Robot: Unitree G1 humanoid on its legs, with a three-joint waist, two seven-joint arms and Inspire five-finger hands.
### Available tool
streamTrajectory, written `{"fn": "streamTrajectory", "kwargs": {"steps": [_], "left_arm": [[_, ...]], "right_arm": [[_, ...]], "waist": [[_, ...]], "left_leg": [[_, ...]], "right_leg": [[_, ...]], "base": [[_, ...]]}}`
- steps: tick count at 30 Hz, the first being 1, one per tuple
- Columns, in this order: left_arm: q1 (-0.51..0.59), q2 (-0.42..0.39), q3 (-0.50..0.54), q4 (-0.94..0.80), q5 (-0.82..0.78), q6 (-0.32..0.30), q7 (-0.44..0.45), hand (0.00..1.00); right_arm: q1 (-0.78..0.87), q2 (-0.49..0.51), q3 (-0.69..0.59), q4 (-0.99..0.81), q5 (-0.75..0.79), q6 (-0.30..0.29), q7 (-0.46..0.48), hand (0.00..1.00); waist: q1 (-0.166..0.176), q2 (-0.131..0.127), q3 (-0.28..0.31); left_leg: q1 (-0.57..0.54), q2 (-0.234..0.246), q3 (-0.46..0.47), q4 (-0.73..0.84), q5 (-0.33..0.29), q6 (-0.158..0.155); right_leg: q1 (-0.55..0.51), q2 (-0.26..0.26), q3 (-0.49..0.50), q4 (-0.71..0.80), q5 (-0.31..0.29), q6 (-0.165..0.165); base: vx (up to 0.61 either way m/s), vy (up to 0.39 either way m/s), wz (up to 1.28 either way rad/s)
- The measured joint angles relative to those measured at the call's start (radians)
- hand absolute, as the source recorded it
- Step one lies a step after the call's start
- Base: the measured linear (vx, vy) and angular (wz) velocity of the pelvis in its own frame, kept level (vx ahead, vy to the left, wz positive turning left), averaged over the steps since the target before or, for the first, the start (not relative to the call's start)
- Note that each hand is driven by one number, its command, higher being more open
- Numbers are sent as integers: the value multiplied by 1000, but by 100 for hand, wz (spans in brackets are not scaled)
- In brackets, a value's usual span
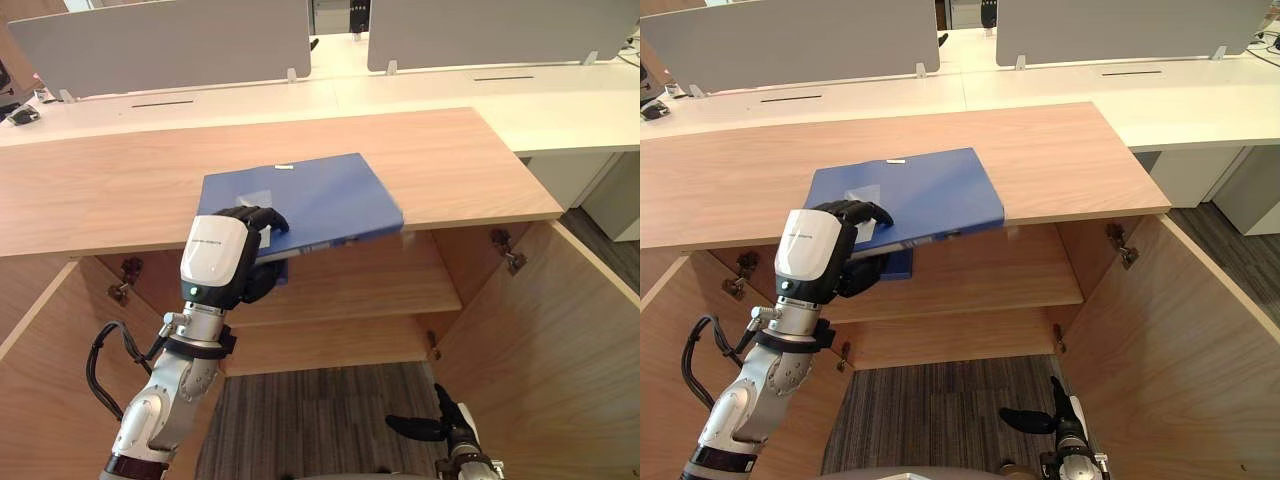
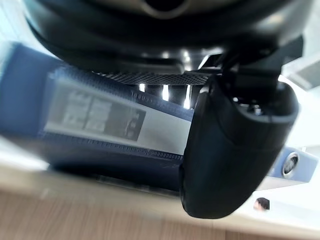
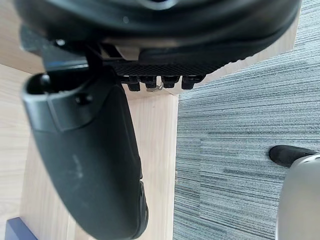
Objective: Walk over to the cabinet, pick up the folder, carry it to the office cabinet, place the folder inside the office cabinet, then close the office cabinet door
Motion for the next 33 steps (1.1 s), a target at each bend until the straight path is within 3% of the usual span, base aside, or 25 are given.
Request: {"fn": "streamTrajectory", "kwargs": {"steps": [8, 14, 21, 24, 28, 33], "left_arm": [[31, -53, 15, -34, -36, 0, -32, 0], [119, -134, -26, -254, -210, -39, -70, 0], [121, -195, -85, -409, -509, -105, -90, 0], [123, -216, -85, -462, -739, -128, -111, 0], [125, -236, -83, -482, -1079, -153, -215, 0], [148, -229, -82, -476, -1344, -133, -330, 0]], "right_arm": [[7, 18, -62, -65, 39, 1, -2, 100], [36, 71, -78, -333, 110, -1, -21, 100], [63, 143, -76, -767, 236, -45, -22, 100], [78, 151, -76, -954, 282, -68, -17, 100], [71, 147, -76, -1129, 353, -105, 7, 100], [-8, 79, -73, -1198, 422, -122, 35, 100]], "waist": [[0, -7, 1], [1, -16, 7], [-2, -17, 8], [-2, -18, 9], [-3, -20, 16], [-7, -26, 32]], "left_leg": [[1, 1, 13, 0, -2, 1], [-1, 2, 21, 5, -11, 0], [-1, 2, 43, 21, -31, 4], [1, 4, 59, 40, -49, 4], [19, 4, 78, 49, -62, 4], [18, 4, 92, 72, -77, 7]], "right_leg": [[-2, 3, 17, -10, 7, 1], [-7, 4, 24, -11, 7, 1], [-12, 4, 51, -11, 8, 2], [-10, 4, 68, -11, 8, 2], [2, 4, 86, -11, 8, 2], [3, 2, 104, -10, 11, 6]], "base": [[-6, -4, -6], [-2, -6, -4], [14, 1, -10], [20, 10, -15], [-5, 5, -13], [-32, 0, -10]]}}
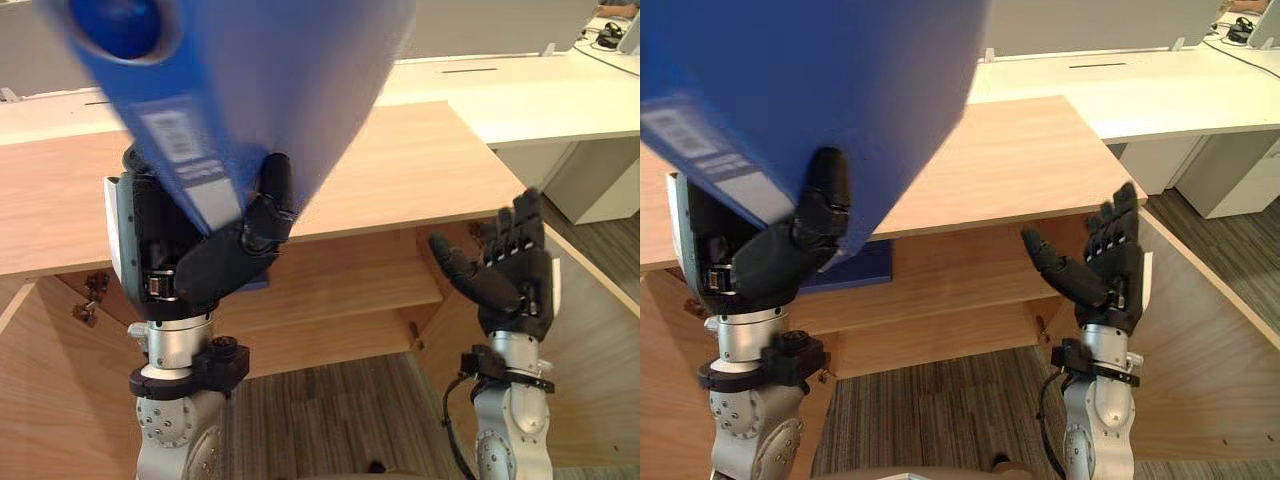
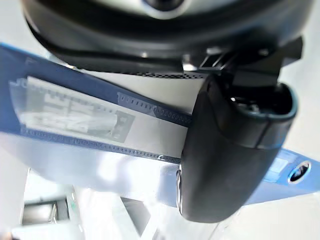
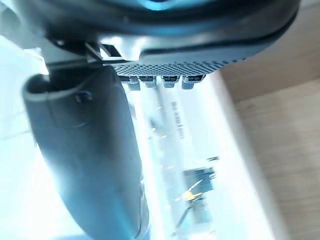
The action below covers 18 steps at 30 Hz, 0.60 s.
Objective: Walk over to the cabinet, pick up the folder, carry it to the office cabinet, place the folder inside the office cabinet, then close the office cabinet door
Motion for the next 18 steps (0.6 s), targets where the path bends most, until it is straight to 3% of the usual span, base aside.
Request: {"fn": "streamTrajectory", "kwargs": {"steps": [8, 14, 18], "left_arm": [[47, 92, -5, 133, -238, 83, -175, 0], [76, 171, -17, 239, -334, 167, -244, 0], [76, 240, -20, 252, -399, 186, -277, 0]], "right_arm": [[-144, -184, 32, 4, 49, -4, 63, 100], [-166, -281, 82, 55, 123, -4, 126, 100], [-201, -348, 133, 147, 217, -1, 173, 100]], "waist": [[4, 1, 1], [5, 2, 2], [8, 3, 3]], "left_leg": [[-1, -1, -5, 0, 0, 0], [-8, -3, -21, 0, 0, 1], [-12, -5, -31, 0, 1, 1]], "right_leg": [[3, -1, -5, 0, 1, 1], [5, -5, -25, 0, 1, 1], [6, -7, -33, -1, 1, 1]], "base": [[-4, -5, 1], [-14, -13, 9], [-10, -11, 7]]}}
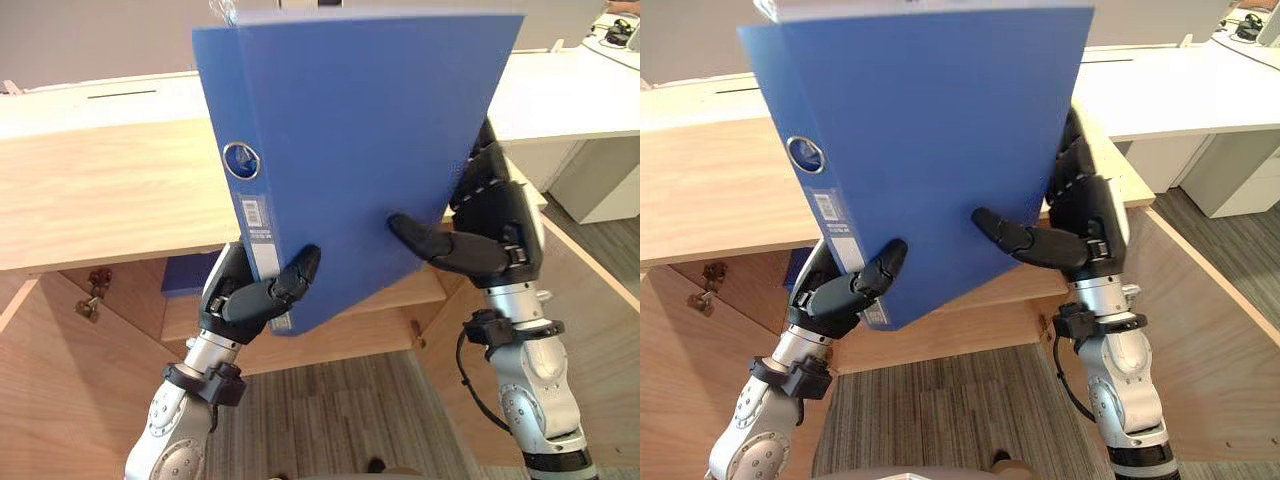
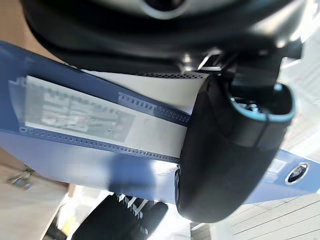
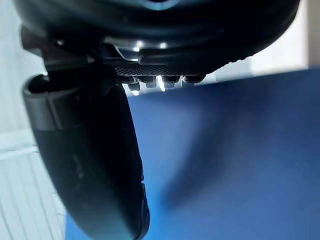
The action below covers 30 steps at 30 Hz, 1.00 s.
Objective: Walk over to the cabinet, pick up the folder, carry it to the office cabinet, place the folder inside the office cabinet, then close the office cabinet door
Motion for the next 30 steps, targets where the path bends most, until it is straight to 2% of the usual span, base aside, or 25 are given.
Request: {"fn": "streamTrajectory", "kwargs": {"steps": [3, 4, 8, 13, 16, 17, 20, 24, 25, 30], "left_arm": [[0, 45, 7, 13, -34, 1, -3, 0], [-1, 68, 8, 30, -50, 1, -5, 0], [-1, 154, 6, 66, -67, 4, -5, 0], [-13, 176, 7, 66, -91, 0, -40, 0], [-15, 162, 19, 66, -87, -1, -40, 0], [-15, 135, 34, 66, -72, -1, -40, 100], [-15, 69, 82, 65, -16, -9, -43, 100], [-15, -97, 141, 56, 60, -48, -31, 100], [-15, -169, 177, 38, 109, -68, -7, 100], [-7, -334, 279, 20, 232, -123, 86, 100]], "right_arm": [[-17, -83, 49, 46, 72, 3, 30, 100], [-27, -132, 79, 74, 110, 5, 39, 0], [-35, -250, 156, 157, 242, 47, 80, 0], [-36, -277, 186, 176, 304, 60, 91, 0], [-32, -245, 187, 177, 343, 63, 105, 0], [-31, -208, 179, 176, 350, 62, 119, 0], [-29, -135, 147, 174, 318, 64, 133, 0], [-22, 9, 86, 144, 230, 69, 133, 0], [-10, 55, 71, 105, 198, 70, 132, 0], [3, 170, 56, -18, 129, 69, 119, 0]], "waist": [[1, 0, 0], [1, 0, 0], [10, 0, 0], [15, 0, 0], [16, 0, 0], [16, 0, 0], [20, 1, -1], [32, 1, -1], [33, 1, -1], [43, 1, -5]], "left_leg": [[-5, -3, -11, 0, 1, 1], [-7, -5, -16, 0, 1, 1], [-16, -9, -32, -1, 3, 5], [-16, -10, -35, -2, 3, 5], [-17, -10, -35, -2, 3, 5], [-17, -10, -35, -2, 3, 5], [-18, -10, -35, -2, 4, 5], [-22, -10, -38, -2, 5, 6], [-26, -11, -42, -2, 5, 6], [-29, -10, -50, -3, 5, 6]], "right_leg": [[0, -3, -8, -1, 0, 0], [0, -5, -12, -1, 0, 0], [0, -9, -25, -1, 0, 0], [2, -12, -27, -1, 0, 0], [2, -12, -27, -3, 0, 0], [2, -11, -27, -4, 0, 0], [1, -11, -27, -5, 0, 0], [0, -11, -29, -6, 0, 0], [-1, -11, -32, -7, 0, 0], [0, -11, -36, -7, 0, 0]], "base": [[-7, -4, 10], [-9, -2, 14], [-9, -5, 13], [-1, -2, 1], [0, 0, 0], [0, 0, 0], [0, 0, 0], [-3, -5, 2], [-5, -20, 8], [2, -14, 6]]}}
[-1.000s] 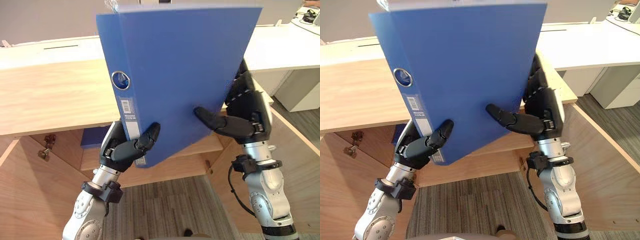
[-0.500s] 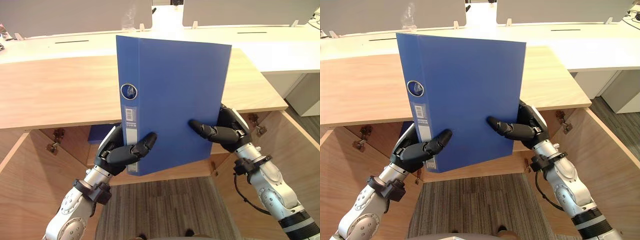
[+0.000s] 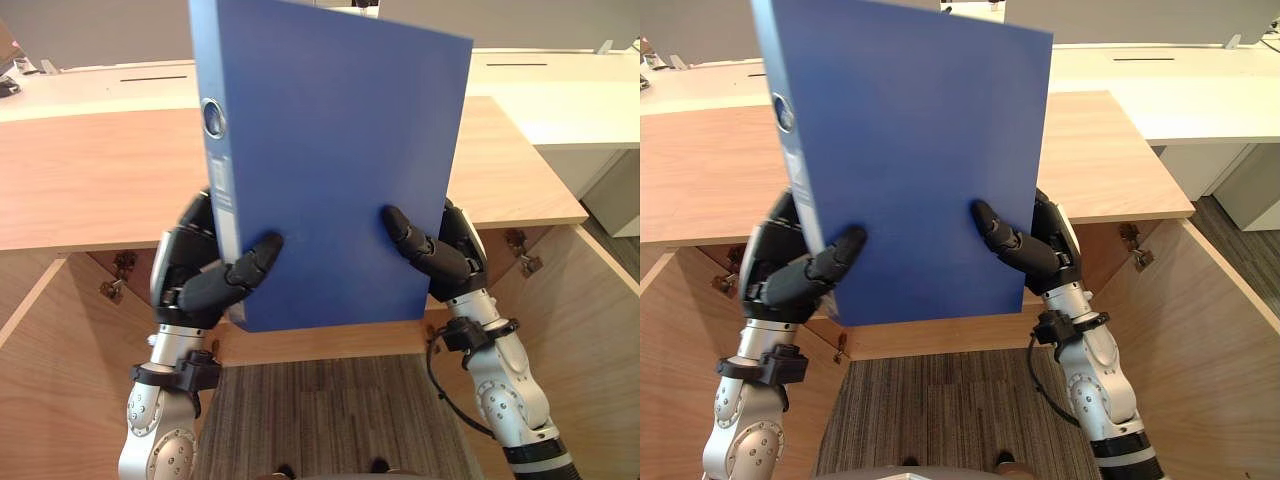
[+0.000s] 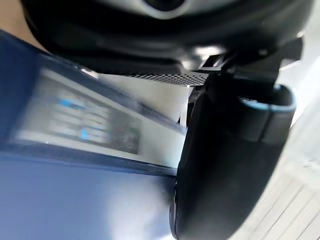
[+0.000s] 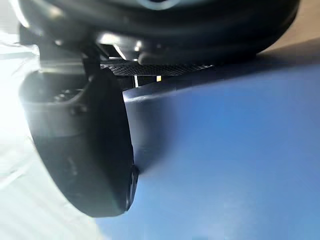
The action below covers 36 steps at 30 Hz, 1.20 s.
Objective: Walk over to the cabinet, pick up the folder, carry it to the office cabinet, place the folder inside the office cabinet, then close the office cabinet door
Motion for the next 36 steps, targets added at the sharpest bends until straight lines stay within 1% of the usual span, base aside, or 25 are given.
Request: {"fn": "streamTrajectory", "kwargs": {"steps": [2, 3, 5, 7, 9, 12, 14, 15, 16, 17, 18, 20, 21, 22, 24, 25, 27, 28, 29, 30, 32, 33, 34, 35, 36], "left_arm": [[32, -78, 47, 8, 47, -15, 56, 100], [41, -91, 56, 11, 54, -19, 75, 100], [76, -127, 121, 52, 71, -25, 146, 100], [98, -140, 168, 102, 71, -26, 183, 100], [137, -162, 211, 193, 74, -22, 226, 100], [167, -164, 211, 298, 116, -7, 243, 100], [171, -165, 206, 389, 148, 5, 240, 100], [162, -161, 208, 490, 172, 11, 239, 100], [158, -157, 208, 533, 190, 17, 240, 100], [138, -150, 207, 626, 228, 33, 240, 100], [129, -149, 207, 676, 248, 43, 241, 100], [103, -144, 204, 850, 320, 75, 239, 100], [97, -143, 203, 891, 333, 81, 239, 100], [87, -138, 200, 997, 367, 97, 234, 100], [81, -132, 199, 1061, 387, 103, 230, 100], [73, -119, 196, 1125, 408, 106, 223, 100], [38, -84, 185, 1212, 441, 112, 219, 100], [7, -68, 183, 1250, 453, 113, 219, 100], [-40, -47, 172, 1281, 458, 113, 220, 100], [-86, -29, 155, 1299, 465, 112, 221, 100], [-139, -15, 146, 1315, 466, 113, 222, 100], [-171, -5, 136, 1317, 466, 112, 224, 100], [-196, 6, 116, 1318, 466, 112, 224, 100], [-208, 7, 110, 1319, 466, 112, 223, 100], [-230, 7, 108, 1324, 466, 112, 223, 100]], "right_arm": [[0, 50, -30, -34, -63, -5, -15, 0], [0, 58, -38, -34, -72, -9, -20, 0], [0, 93, -76, -41, -73, -20, -35, 0], [0, 109, -95, -57, -74, -26, -47, 0], [0, 111, -114, -86, -75, -40, -56, 0], [0, 111, -115, -120, -80, -48, -66, 0], [0, 109, -94, -127, -103, -58, -71, 0], [0, 106, -65, -127, -126, -60, -75, 0], [0, 105, -53, -127, -135, -61, -77, 0], [0, 100, -21, -127, -155, -64, -82, 0], [0, 95, -3, -127, -161, -64, -86, 0], [0, 67, 86, -126, -165, -64, -86, 0], [0, 62, 113, -124, -166, -64, -85, 0], [-2, 38, 181, -107, -190, -64, -82, 0], [-5, 23, 223, -80, -206, -63, -76, 0], [-10, 11, 260, -47, -232, -63, -70, 0], [-38, -2, 309, 15, -288, -62, -72, 0], [-64, -8, 329, 49, -323, -60, -75, 0], [-108, -17, 353, 96, -362, -58, -85, 0], [-163, -22, 379, 155, -390, -58, -92, 0], [-224, -23, 407, 228, -422, -43, -104, 0], [-257, -23, 422, 272, -450, -24, -117, 0], [-273, -23, 429, 312, -485, -13, -129, 0], [-275, -24, 428, 325, -501, -12, -130, 0], [-284, -25, 430, 345, -538, -8, -141, 0]], "waist": [[7, -1, -2], [9, -1, -4], [12, 0, -10], [14, 0, -11], [15, -1, -11], [17, -2, -15], [16, -1, -28], [14, -1, -42], [14, -2, -44], [13, -2, -44], [13, -2, -44], [11, -3, -44], [12, -3, -45], [12, -4, -44], [12, -5, -44], [12, -9, -41], [11, -17, -23], [11, -20, 4], [11, -19, 51], [10, -12, 102], [11, -5, 158], [12, -1, 203], [11, 3, 234], [11, 6, 248], [11, 11, 270]], "left_leg": [[3, 0, -10, -1, 0, 0], [3, 0, -15, -1, 0, 0], [4, 1, -28, -2, 1, 1], [3, 3, -31, -5, 3, 3], [3, 3, -32, -8, 4, 3], [3, 2, -34, -10, 4, 4], [1, 1, -34, -13, 5, 4], [0, 1, -32, -15, 5, 4], [0, 1, -31, -15, 5, 4], [0, 2, -31, -15, 5, 3], [-1, 2, -30, -15, 5, 3], [-8, 3, -24, -15, 6, 2], [-10, 3, -22, -15, 6, 2], [-15, 4, -12, -15, 6, 2], [-18, 4, -3, -15, 6, 2], [-27, 3, 3, -13, 6, 2], [-63, 3, 7, 13, 5, 2], [-89, 5, 7, 37, 3, 3], [-145, 11, 7, 98, -14, 5], [-217, 26, 7, 183, -38, 8], [-309, 47, 7, 290, -71, 11], [-365, 60, 5, 361, -93, 15], [-423, 68, 0, 427, -114, 15], [-448, 72, -2, 457, -125, 14], [-502, 79, -3, 513, -145, 16]], "right_leg": [[7, -1, -9, 0, 0, 0], [9, -1, -12, 0, 0, 0], [15, -1, -15, 0, 0, 0], [15, -2, -16, 0, 0, 0], [15, -3, -17, 0, 0, 0], [15, -6, -17, 0, 0, 0], [13, -9, -17, -2, 0, 0], [13, -9, -17, -8, 0, 0], [13, -9, -16, -9, 0, 1], [12, -8, -16, -10, 1, 2], [11, -8, -15, -10, 1, 2], [0, -7, -10, -10, 2, 4], [-3, -7, -8, -10, 3, 4], [-13, -6, 2, -10, 5, 9], [-21, -5, 10, -10, 8, 13], [-31, -7, 17, -10, 9, 14], [-65, -10, 25, 2, 9, 14], [-91, -11, 30, 22, 9, 14], [-140, -9, 36, 63, 9, 13], [-198, -5, 42, 110, 7, 11], [-277, 1, 44, 176, -6, 2], [-328, 4, 46, 233, -25, 3], [-389, 5, 47, 303, -53, 5], [-417, 5, 48, 338, -65, 5], [-478, 2, 54, 406, -88, 7]], "base": [[-6, -11, 12], [-7, -14, 19], [-6, -13, 18], [-9, -19, 7], [-7, -12, 2], [0, 0, 0], [0, 0, 0], [8, -11, -3], [6, -24, -3], [0, 0, 0], [-13, -27, -4], [-15, -19, -8], [-9, -21, -15], [-6, -15, -15], [-11, -11, -16], [-29, -9, -15], [-59, -9, -10], [-141, -9, -7], [-219, -20, -11], [-230, -21, -13], [-268, -28, -14], [-326, -29, -10], [-258, -12, -5], [-250, 9, -2], [-229, 37, -7]]}}
